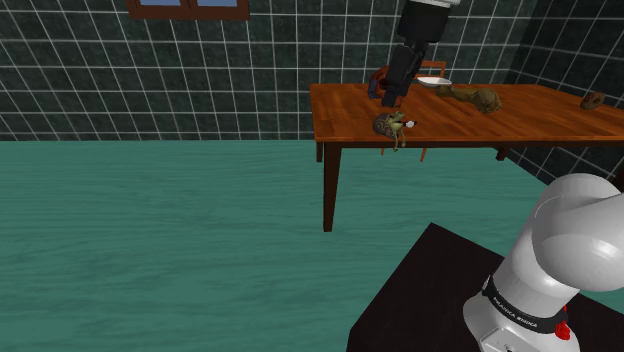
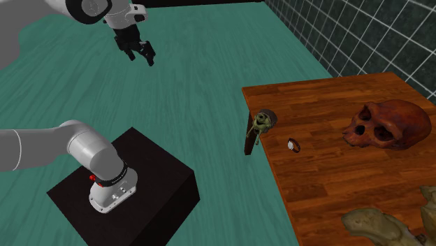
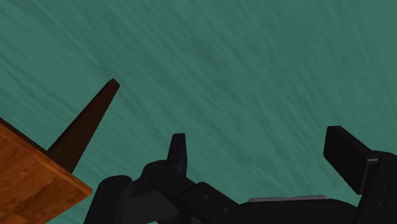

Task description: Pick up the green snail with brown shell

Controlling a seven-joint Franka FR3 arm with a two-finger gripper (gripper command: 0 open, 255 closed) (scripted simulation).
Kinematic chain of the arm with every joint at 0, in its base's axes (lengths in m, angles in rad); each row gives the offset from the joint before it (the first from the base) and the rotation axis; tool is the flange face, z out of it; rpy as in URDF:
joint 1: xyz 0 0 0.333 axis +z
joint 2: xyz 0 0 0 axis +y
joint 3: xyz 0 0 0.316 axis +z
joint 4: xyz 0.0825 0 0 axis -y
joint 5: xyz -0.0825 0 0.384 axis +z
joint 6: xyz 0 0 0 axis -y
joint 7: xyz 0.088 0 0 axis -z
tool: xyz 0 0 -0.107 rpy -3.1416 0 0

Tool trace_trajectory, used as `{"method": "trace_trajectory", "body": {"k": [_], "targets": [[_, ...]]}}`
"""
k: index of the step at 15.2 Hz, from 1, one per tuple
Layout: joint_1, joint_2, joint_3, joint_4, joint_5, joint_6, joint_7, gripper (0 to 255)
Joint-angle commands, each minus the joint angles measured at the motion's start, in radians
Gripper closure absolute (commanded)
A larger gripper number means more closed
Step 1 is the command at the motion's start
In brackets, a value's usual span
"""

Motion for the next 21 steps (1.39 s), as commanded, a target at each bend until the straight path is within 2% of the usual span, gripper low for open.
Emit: {"method": "trace_trajectory", "body": {"k": [1, 13, 21], "targets": [[0.0, 0.0, 0.0, 0.0, 0.0, 0.0, 0.0, 0], [-0.07, 0.161, -0.229, -0.016, -0.103, 0.192, -0.26, 0], [-0.093, 0.352, -0.382, 0.07, -0.107, 0.31, -0.439, 0]]}}
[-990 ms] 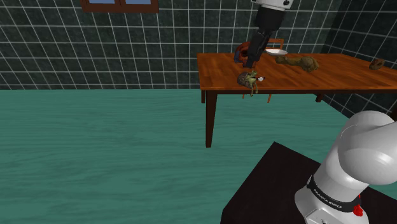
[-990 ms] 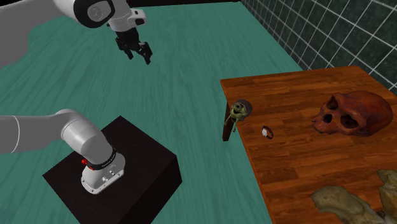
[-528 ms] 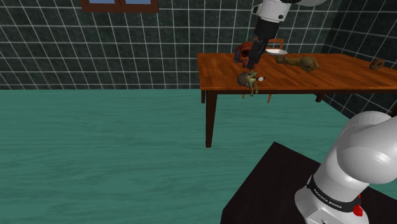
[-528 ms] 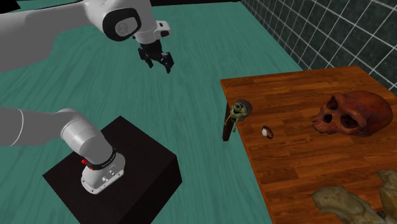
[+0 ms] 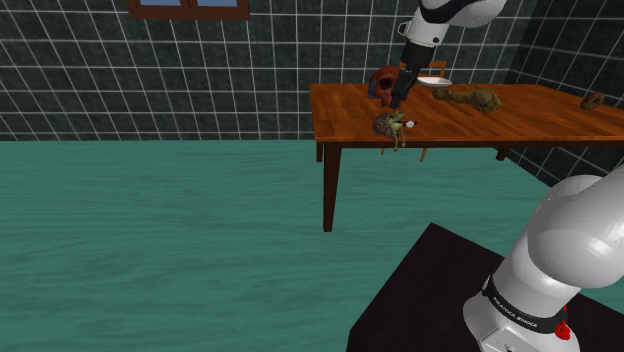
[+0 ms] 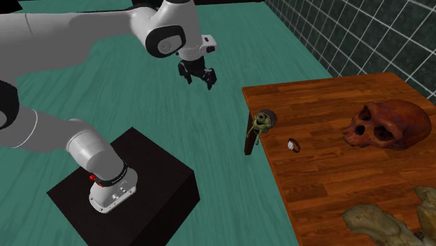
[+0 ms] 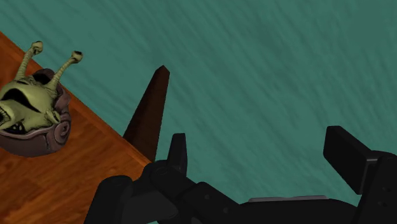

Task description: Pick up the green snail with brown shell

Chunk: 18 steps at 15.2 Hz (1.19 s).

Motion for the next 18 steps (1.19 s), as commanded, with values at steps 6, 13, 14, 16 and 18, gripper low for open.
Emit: {"method": "trace_trajectory", "body": {"k": [6, 13, 14, 16, 18], "targets": [[-0.009, 0.204, -0.132, 0.126, 0.059, 0.078, -0.177, 0], [-0.041, 0.459, -0.235, 0.322, 0.212, 0.103, -0.378, 0], [-0.052, 0.5, -0.245, 0.356, 0.239, 0.1, -0.407, 0], [-0.081, 0.582, -0.257, 0.43, 0.296, 0.091, -0.462, 0], [-0.118, 0.665, -0.261, 0.51, 0.351, 0.075, -0.511, 0]]}}
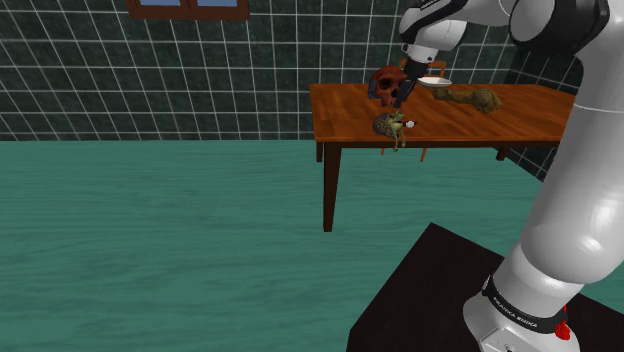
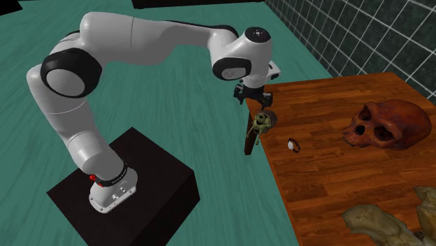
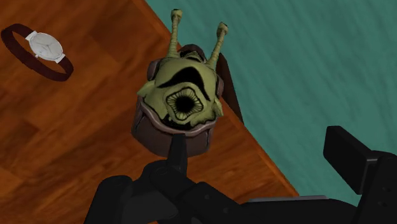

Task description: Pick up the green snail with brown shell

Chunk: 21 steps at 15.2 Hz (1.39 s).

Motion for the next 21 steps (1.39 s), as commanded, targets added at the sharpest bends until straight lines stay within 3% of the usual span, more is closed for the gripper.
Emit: {"method": "trace_trajectory", "body": {"k": [1, 3, 12, 13, 21], "targets": [[-0.04, 0.091, -0.004, 0.091, 0.06, -0.019, -0.052, 0], [-0.081, 0.164, 0.001, 0.17, 0.102, -0.039, -0.085, 0], [-0.082, 0.186, 0.014, 0.098, 0.127, 0.049, -0.113, 0], [-0.082, 0.185, 0.013, 0.098, 0.126, 0.047, -0.114, 255], [-0.083, 0.186, 0.013, 0.099, 0.127, 0.047, -0.114, 255]]}}
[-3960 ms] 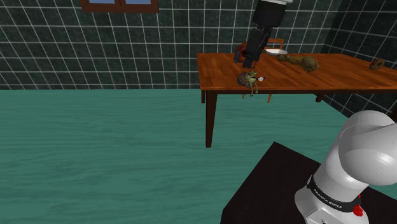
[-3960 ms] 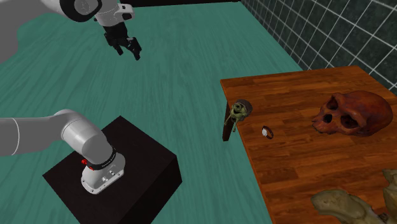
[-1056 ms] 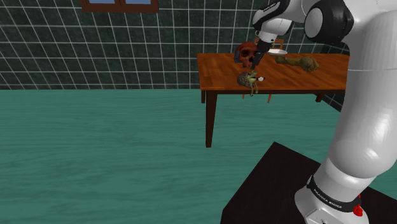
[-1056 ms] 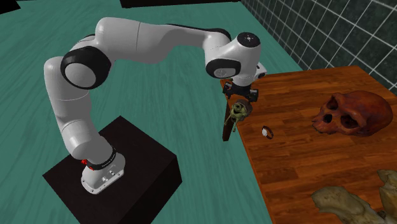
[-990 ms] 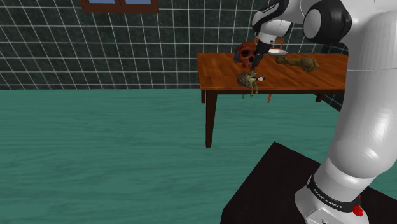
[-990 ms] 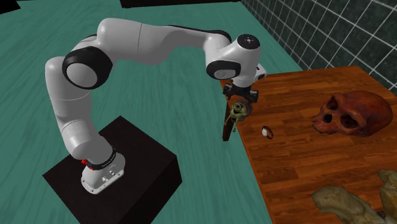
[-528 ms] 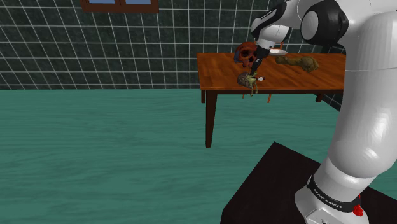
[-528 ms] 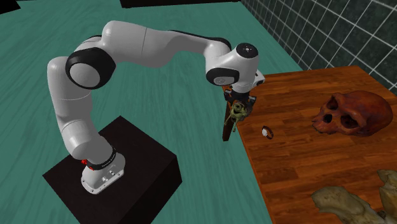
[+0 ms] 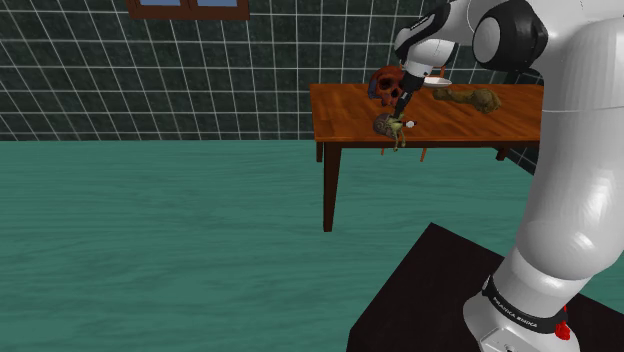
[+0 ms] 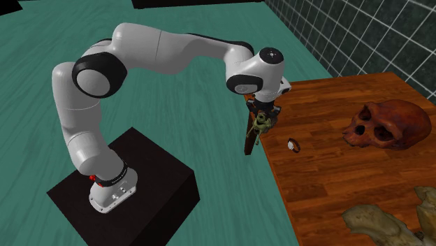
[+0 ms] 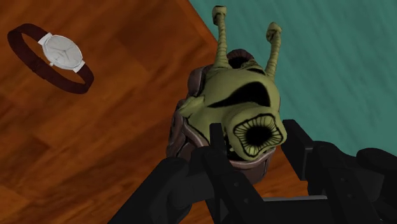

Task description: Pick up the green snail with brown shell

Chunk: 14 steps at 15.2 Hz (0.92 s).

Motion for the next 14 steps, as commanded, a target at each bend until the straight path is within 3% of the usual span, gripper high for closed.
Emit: {"method": "trace_trajectory", "body": {"k": [1, 14], "targets": [[0.001, 0.001, 0.001, -0.001, 0.0, 0.002, 0.001, 255], [-0.004, -0.029, -0.015, 0.133, -0.037, -0.152, 0.048, 255]]}}
